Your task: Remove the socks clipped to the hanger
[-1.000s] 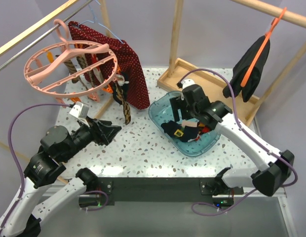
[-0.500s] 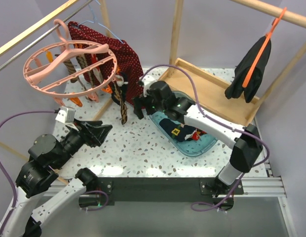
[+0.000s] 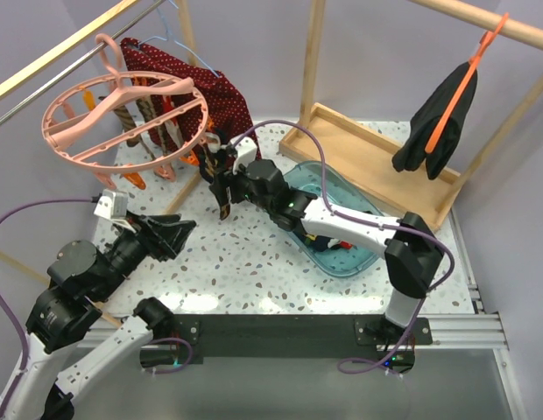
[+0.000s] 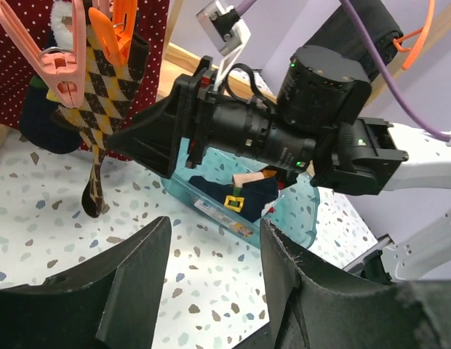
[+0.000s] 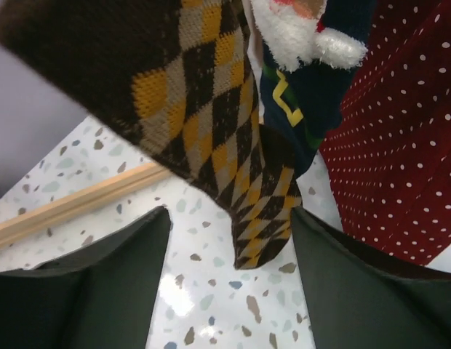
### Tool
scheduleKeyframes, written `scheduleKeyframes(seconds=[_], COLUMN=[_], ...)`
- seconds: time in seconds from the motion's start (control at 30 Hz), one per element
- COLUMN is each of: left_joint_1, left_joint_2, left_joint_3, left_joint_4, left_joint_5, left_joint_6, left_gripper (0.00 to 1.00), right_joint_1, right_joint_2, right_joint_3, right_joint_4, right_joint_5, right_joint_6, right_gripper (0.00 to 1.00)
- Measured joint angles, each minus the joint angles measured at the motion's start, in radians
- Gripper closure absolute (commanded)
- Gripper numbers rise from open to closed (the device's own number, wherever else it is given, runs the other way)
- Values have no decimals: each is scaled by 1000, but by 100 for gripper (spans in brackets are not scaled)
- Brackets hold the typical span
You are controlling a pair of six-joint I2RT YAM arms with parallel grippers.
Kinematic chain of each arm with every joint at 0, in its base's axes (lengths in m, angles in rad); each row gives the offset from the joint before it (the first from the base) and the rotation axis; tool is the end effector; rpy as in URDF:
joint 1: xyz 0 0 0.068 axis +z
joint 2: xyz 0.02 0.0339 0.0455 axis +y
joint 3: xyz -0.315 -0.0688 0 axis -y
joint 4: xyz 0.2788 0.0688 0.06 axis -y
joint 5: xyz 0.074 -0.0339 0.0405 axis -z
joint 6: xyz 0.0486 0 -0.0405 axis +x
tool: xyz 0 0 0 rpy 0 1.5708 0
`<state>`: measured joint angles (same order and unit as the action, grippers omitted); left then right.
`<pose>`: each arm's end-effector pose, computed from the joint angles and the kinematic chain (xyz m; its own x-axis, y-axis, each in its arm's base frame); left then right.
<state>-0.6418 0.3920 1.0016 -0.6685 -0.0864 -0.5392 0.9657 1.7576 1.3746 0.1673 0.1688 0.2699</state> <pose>0.0388 -0.0238 0.4355 -0.3113 -0.4060 -0.8592 0.4284 0.7472 -0.5082 0.2790 0.3890 0.3484 -0.3086 0.0158 -0.9510 -0.6590 0.7175 0.2258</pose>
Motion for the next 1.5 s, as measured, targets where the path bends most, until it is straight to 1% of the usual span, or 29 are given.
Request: scheduleKeyframes(seconds=[0.07, 0.3, 0.33, 0.4, 0.47, 0.5, 0.57, 0.6, 0.63, 0.8, 0.83, 0.87, 0.97, 1.17, 1.23, 1.27, 1.33, 1.37, 1.5], left_joint_1=[0, 0, 0, 0, 0, 0, 0, 0, 0, 0, 0, 0, 0, 0, 0, 0, 0, 0, 0], left_joint_2=[-3, -2, -1, 3, 9, 12, 17, 18, 18, 19, 20, 21, 27, 44, 50, 52, 58, 63, 95], left_joint_3=[0, 0, 0, 0, 0, 0, 0, 0, 0, -2, -3, -5, -19, -45, -57, -64, -79, -85, -107], left_joint_4=[-3, -18, -21, -32, -39, -41, -50, -55, -59, -67, -69, -69, -75, -92, -96, -96, -96, -95, -89], left_joint_5=[0, -1, -1, -2, -2, -2, -3, -4, -5, -15, -16, -16, -23, -31, -30, -29, -24, -21, 2], left_joint_6=[0, 0, 0, 0, -1, -1, -2, -2, -2, -4, -6, -9, -22, -29, -34, -37, -46, -47, -52], left_gripper=[46, 55, 55, 56, 57, 58, 58, 58, 58, 57, 55, 50, 41, 36, 35, 32, 31, 29, 26], right_joint_1=[-1, -2, -2, -2, -2, -2, -2, -2, -2, -2, -2, -2, -2, -2, -2, -2, -2, -2, 6], right_joint_2=[23, 97, 103, 117, 135, 141, 153, 156, 156, 152, 148, 141, 105, -18, -55, -79, -112, -125, -147], right_joint_3=[2, 5, 5, 9, 20, 24, 34, 37, 40, 63, 63, 63, 63, 64, 63, 63, 63, 63, 64], right_joint_4=[28, 103, 116, 126, 134, 136, 137, 134, 131, 117, 108, 95, 38, -109, -132, -146, -168, -176, -221], right_joint_5=[13, 50, 51, 57, 60, 61, 63, 62, 59, 20, 11, 2, -32, -113, -130, -142, -166, -179, -221], right_joint_6=[11, 46, 49, 52, 55, 53, 57, 59, 60, 71, 82, 92, 143, 279, 317, 341, 373, 389, 438], right_gripper=[47, 56, 60, 63, 75, 78, 92, 94, 100, 100, 100, 100, 100, 100, 100, 100, 100, 100, 100])
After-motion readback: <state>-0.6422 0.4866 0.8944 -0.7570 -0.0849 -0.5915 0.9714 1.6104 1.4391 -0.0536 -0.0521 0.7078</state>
